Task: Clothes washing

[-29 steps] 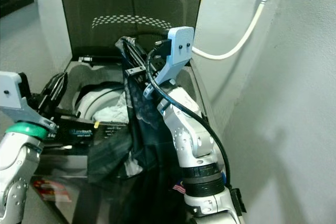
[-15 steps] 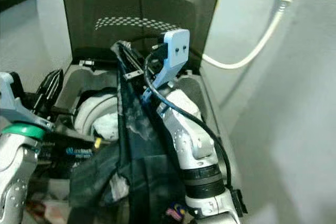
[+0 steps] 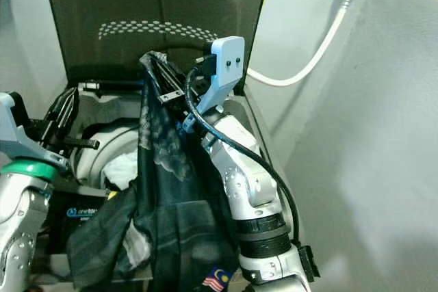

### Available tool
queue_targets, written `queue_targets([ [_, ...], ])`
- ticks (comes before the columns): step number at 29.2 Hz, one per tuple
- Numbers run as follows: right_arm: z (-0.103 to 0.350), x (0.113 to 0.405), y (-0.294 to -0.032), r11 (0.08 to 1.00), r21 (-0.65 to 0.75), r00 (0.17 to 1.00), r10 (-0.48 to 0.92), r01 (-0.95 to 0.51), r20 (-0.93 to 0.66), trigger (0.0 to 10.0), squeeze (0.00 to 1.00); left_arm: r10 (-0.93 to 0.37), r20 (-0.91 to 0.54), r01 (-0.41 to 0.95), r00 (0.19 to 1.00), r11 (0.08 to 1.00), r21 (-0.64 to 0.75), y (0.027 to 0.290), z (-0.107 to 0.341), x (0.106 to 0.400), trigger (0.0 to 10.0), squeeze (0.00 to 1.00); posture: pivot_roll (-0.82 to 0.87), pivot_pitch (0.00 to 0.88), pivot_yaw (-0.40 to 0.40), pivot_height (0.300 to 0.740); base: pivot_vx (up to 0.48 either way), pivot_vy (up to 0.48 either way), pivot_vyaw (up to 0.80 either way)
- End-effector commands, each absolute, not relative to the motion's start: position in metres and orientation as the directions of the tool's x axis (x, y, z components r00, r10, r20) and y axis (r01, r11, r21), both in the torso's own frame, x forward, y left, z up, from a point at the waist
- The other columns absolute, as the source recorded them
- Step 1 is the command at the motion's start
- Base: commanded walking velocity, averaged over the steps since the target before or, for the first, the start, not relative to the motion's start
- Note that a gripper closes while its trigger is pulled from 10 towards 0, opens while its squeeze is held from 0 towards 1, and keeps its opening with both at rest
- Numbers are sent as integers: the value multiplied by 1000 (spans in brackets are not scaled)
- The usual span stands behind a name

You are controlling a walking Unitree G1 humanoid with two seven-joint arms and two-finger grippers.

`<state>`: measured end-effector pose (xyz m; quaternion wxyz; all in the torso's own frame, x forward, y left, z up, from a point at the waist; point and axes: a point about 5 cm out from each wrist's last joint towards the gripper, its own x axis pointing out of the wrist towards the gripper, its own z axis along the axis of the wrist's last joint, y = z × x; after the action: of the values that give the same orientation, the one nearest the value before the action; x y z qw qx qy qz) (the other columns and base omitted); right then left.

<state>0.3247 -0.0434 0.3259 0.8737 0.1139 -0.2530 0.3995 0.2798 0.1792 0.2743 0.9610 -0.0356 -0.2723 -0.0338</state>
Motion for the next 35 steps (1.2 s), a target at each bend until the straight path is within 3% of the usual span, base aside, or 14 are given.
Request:
queue_targets([
  [1,332,324,-42,644,-7,534,640,-765,552,10000,0,-50,524,84,850,996,-43,178,273,279,10000,0,59,0,-26,740,0,0,0],
  [4,358,336,-27,575,33,501,682,-818,533,10000,0,-62,497,64,865,998,14,180,268,284,10000,0,33,0,-6,740,0,0,0],
  [7,407,336,-22,513,11,407,667,-858,624,10000,0,-73,494,68,866,997,27,179,268,286,10000,0,31,0,-1,740,0,0,0],
  [9,460,337,-33,480,88,376,548,-873,747,10000,0,-79,502,79,861,997,22,177,270,287,10000,0,33,0,0,740,0,0,0],
  [12,485,337,-44,455,156,380,456,-877,805,10000,0,-82,502,81,861,996,25,176,271,287,10000,0,37,0,-2,740,0,0,0],
  [14,525,332,-72,413,239,370,273,-879,888,10000,0,-84,499,79,862,996,31,175,270,286,10000,0,49,4,-13,740,0,0,0],
  [18,541,328,-87,469,224,350,200,-854,915,10000,0,-81,498,74,864,997,34,176,270,285,10000,0,57,6,-20,740,0,0,0],
  [23,532,339,-86,469,238,382,240,-851,893,10000,0,-78,497,69,865,997,37,178,269,283,10000,0,55,7,-17,740,0,0,0],
  [25,518,346,-75,491,219,407,319,-844,856,10000,0,-80,494,70,866,997,39,177,268,284,10000,0,51,6,-11,740,0,0,0],
  [26,486,360,-55,551,158,457,461,-819,760,10000,0,-92,491,80,866,996,44,175,268,285,10000,0,48,7,-6,740,0,0,0],
  [27,486,360,-55,551,158,457,461,-819,760,10000,0,-92,491,80,866,996,44,175,268,285,10000,0,48,7,-6,740,0,0,0],
  [29,402,382,-25,627,31,561,672,-779,484,10000,0,-113,485,97,867,994,57,172,267,286,10000,0,46,9,2,740,0,0,0],
  [31,402,382,-25,627,31,561,672,-779,484,10000,0,-113,485,97,867,994,57,172,267,286,10000,0,46,9,2,740,0,0,0],
  [35,345,388,-15,586,-29,555,782,-810,283,10000,0,-127,479,109,868,992,66,171,267,287,10000,0,47,11,5,740,0,0,0],
])
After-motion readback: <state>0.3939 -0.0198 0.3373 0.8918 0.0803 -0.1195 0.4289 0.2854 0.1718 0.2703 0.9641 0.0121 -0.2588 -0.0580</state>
